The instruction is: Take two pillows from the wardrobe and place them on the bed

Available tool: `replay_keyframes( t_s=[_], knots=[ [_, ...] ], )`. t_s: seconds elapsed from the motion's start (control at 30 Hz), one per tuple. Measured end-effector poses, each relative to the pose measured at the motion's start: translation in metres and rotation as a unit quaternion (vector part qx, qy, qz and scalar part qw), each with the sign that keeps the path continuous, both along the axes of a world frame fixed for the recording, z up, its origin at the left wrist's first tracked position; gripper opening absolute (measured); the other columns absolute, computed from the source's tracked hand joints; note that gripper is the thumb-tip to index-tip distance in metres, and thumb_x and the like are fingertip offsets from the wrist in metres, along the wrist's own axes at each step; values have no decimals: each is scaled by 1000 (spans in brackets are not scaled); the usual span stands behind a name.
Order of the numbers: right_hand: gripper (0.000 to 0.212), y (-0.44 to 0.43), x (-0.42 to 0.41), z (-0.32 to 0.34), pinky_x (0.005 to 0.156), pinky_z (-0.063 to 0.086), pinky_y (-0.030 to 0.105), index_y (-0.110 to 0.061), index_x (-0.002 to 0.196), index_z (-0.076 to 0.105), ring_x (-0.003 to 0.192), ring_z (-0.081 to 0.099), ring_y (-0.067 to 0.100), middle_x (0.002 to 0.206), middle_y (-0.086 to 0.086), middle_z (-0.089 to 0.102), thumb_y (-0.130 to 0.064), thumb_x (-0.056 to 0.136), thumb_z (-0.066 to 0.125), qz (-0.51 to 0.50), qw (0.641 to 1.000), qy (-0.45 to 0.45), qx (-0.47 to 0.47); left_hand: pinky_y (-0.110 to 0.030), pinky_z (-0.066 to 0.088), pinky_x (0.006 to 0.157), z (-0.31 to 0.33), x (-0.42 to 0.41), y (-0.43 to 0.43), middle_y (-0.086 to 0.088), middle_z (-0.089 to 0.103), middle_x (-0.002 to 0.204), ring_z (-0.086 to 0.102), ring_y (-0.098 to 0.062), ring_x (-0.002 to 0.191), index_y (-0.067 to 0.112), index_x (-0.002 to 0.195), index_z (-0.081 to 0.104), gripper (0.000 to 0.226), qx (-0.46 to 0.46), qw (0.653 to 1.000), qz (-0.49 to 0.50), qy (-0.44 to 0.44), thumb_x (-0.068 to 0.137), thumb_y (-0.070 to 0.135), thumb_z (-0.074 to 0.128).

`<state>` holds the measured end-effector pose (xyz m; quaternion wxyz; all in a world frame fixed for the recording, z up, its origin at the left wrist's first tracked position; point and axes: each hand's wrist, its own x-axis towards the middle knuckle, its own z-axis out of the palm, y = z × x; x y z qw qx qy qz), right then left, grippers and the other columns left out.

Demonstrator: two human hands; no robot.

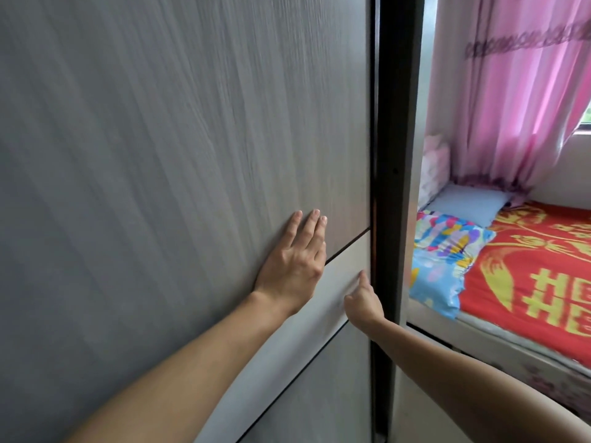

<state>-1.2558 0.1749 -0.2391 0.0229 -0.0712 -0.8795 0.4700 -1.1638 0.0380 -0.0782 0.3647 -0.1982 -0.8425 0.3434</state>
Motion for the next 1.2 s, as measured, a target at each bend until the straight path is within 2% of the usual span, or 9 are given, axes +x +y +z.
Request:
replay_keyframes(
  t_s=[0.17,0.33,0.53,0.73,1.0,1.07,1.1,1.17,1.2],
  knots=[
    [79,18,-24,-4,105,41,37,-22,152,4,134,42,28,158,5,25,-7,83,41,4,1000,-2,12,-56,9,116,-2,-24,16,-19,40,147,31,-35,139,6,122,58,42,-2,1000,2,10,85,24,49],
    [82,36,-44,-5,105,38,36,-20,153,1,134,40,30,157,8,25,-8,82,43,14,999,0,30,-55,9,116,-1,-44,33,-18,41,147,32,-34,139,7,122,58,43,-6,1000,2,14,84,26,51],
    [82,57,-63,-1,113,32,38,-19,153,-1,141,30,28,159,8,19,-9,83,42,35,999,-4,37,-54,8,115,-1,-67,53,-18,40,147,31,-34,139,7,122,58,43,-1,1000,-1,12,84,25,51],
    [85,69,-73,-2,109,36,39,-19,152,-4,139,31,28,159,6,20,-14,85,48,61,996,-8,57,-56,2,116,-5,-79,60,-20,39,148,29,-35,140,6,121,57,41,9,1000,5,9,83,21,50],
    [89,76,-75,-5,104,38,39,-16,152,-5,136,34,30,157,8,22,-19,86,54,92,992,3,82,-55,2,116,-6,-80,63,-19,40,147,30,-35,139,6,121,57,43,20,1000,-10,2,84,21,43],
    [87,83,-75,-2,102,41,38,-14,152,3,132,41,30,154,10,29,-20,85,58,109,992,-16,68,-55,4,116,-6,-78,62,-19,40,147,30,-35,139,6,120,58,43,16,1000,-10,4,82,21,45],
    [81,89,-73,5,100,44,38,-13,150,14,127,47,31,148,13,39,-20,84,59,114,991,-14,70,-55,5,116,-6,-78,63,-19,41,147,30,-35,139,6,118,59,41,19,1000,-9,-2,82,21,46],
    [54,102,-74,25,93,50,37,-15,135,42,109,60,30,129,12,59,-20,84,60,97,992,34,67,-56,9,117,-3,-78,64,-18,43,145,32,-35,139,7,111,62,37,18,1000,-9,13,81,21,46],
    [45,106,-74,34,90,51,35,-17,129,51,102,63,27,121,9,65,-20,85,60,73,993,74,48,-56,10,117,-3,-78,64,-17,45,144,33,-34,138,8,106,64,33,21,1000,-4,9,81,21,47]
  ],
)
